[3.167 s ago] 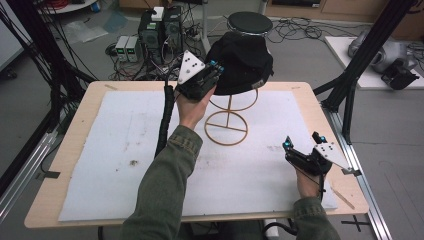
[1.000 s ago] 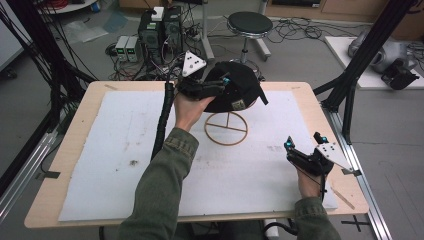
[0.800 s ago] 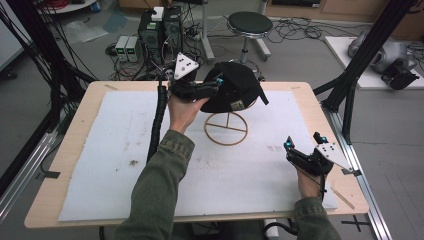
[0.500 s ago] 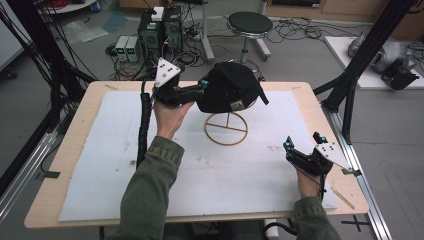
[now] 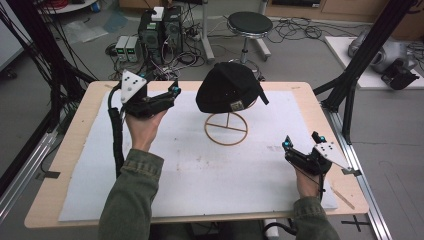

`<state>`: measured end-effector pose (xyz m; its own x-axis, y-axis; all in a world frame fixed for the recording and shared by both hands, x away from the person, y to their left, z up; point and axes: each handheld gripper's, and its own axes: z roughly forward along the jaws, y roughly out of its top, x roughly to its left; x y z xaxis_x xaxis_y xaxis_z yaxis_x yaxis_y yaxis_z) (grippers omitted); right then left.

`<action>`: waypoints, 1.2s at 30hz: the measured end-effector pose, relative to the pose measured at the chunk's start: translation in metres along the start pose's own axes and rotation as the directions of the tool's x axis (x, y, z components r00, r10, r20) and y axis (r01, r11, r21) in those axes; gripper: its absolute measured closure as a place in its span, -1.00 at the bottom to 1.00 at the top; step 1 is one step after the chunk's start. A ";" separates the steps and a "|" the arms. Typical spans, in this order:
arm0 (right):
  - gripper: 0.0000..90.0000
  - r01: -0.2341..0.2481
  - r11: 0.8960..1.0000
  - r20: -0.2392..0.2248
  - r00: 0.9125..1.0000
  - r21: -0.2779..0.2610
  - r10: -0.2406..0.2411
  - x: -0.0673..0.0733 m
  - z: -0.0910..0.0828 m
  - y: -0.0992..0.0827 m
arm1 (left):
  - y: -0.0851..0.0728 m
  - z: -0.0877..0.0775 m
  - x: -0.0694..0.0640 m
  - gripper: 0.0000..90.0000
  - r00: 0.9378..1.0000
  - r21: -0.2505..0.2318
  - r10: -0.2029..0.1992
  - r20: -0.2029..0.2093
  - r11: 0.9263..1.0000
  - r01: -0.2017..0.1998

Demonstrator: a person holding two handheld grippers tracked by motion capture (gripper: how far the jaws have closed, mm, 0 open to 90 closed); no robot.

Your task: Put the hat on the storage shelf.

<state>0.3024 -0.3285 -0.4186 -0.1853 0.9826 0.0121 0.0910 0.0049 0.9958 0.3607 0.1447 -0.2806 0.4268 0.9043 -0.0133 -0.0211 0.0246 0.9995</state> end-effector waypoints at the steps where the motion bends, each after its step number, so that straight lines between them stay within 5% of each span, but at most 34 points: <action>1: -0.89 0.002 1.000 0.000 1.000 -0.002 -0.002 0.000 0.000 0.000 | -0.001 -0.004 0.003 -0.58 1.000 -0.004 -0.002 -0.006 1.000 0.002; 21: -0.89 -0.011 1.000 -0.005 1.000 -0.001 0.011 0.002 0.002 0.000 | -0.029 -0.053 0.029 -0.58 0.995 -0.022 -0.008 -0.097 1.000 0.006; 36: -0.89 -0.023 1.000 -0.006 1.000 0.007 0.023 0.002 0.003 -0.001 | -0.070 -0.075 0.036 -0.59 0.991 0.043 -0.008 -0.135 0.999 0.014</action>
<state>0.3048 -0.3263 -0.4200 -0.1889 0.9813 0.0359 0.1022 -0.0167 0.9946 0.3097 0.2076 -0.3528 0.3011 0.9533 -0.0247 0.0240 0.0184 0.9995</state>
